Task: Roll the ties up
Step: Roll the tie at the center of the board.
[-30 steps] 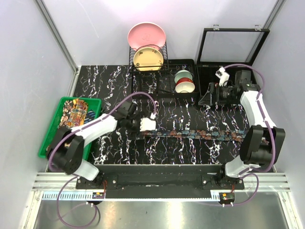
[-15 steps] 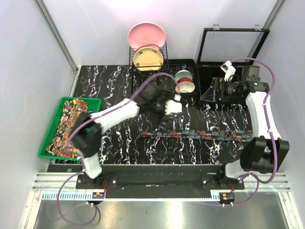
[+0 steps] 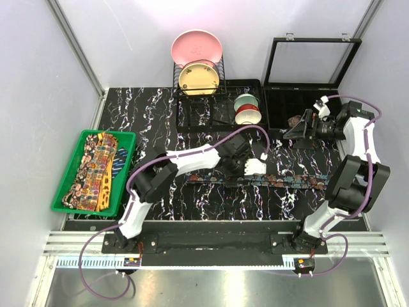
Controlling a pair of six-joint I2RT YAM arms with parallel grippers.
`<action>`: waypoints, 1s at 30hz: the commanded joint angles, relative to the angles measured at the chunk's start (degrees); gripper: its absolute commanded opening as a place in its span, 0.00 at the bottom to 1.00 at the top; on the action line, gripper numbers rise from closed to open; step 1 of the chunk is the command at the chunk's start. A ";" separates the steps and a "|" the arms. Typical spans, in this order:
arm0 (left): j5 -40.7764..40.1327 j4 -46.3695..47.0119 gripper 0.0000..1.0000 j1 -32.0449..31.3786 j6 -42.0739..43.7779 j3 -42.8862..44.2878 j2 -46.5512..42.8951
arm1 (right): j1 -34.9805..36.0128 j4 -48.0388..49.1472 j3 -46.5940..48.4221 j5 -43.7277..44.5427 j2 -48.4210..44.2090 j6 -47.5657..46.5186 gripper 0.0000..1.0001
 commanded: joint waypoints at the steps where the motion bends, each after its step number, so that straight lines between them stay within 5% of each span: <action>1: -5.49 3.33 0.86 -1.72 -1.14 3.97 3.24 | -0.06 -4.88 3.17 -3.37 -0.86 -3.56 1.00; 7: -2.52 1.92 0.47 -1.81 1.15 0.56 1.23 | -0.06 -7.43 3.17 -3.02 -0.43 -5.22 1.00; 12: -2.68 2.88 0.40 -2.07 0.54 -1.83 -1.32 | 0.03 -6.20 0.89 -4.42 0.10 -4.00 1.00; 13: -2.86 3.15 0.43 -1.90 0.18 -2.00 -1.85 | 0.12 -5.42 -0.16 -4.95 0.19 -3.21 0.99; 14: -3.12 3.24 0.71 -1.99 -0.25 -2.18 -2.38 | 0.47 -4.89 -0.43 -5.12 0.28 -2.68 1.00; 16: -2.60 4.37 0.91 -1.64 -2.10 -3.75 -6.39 | 2.31 -3.14 -1.92 -5.65 -0.16 -1.19 1.00; 21: 3.72 2.19 0.95 6.24 -4.39 -9.20 -20.46 | 11.25 6.00 -6.40 -5.66 -2.44 9.06 0.92; 30: 10.67 -2.74 0.96 27.09 11.07 -26.69 -33.76 | 30.60 42.73 -16.60 -4.08 0.79 38.59 0.48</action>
